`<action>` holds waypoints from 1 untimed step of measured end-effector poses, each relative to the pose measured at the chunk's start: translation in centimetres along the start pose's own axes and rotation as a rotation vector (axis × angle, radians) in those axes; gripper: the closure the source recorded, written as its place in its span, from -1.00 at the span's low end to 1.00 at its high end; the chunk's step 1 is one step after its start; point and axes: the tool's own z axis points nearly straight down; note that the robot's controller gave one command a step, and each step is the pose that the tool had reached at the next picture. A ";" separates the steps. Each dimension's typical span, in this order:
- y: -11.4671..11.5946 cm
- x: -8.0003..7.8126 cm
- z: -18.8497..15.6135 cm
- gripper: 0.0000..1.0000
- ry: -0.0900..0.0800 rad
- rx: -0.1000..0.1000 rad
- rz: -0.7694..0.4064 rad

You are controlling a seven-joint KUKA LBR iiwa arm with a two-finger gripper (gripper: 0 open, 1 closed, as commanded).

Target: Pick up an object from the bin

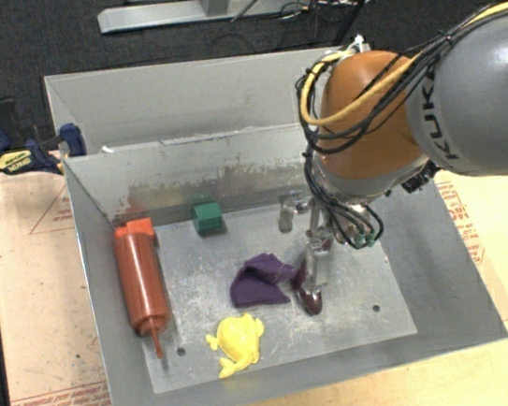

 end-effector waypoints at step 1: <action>-0.3 0.0 3.4 -1.00 -0.006 -0.001 0.059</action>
Offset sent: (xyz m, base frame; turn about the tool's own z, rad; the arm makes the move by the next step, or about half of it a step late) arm -0.0072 -0.0072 -0.1030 0.0149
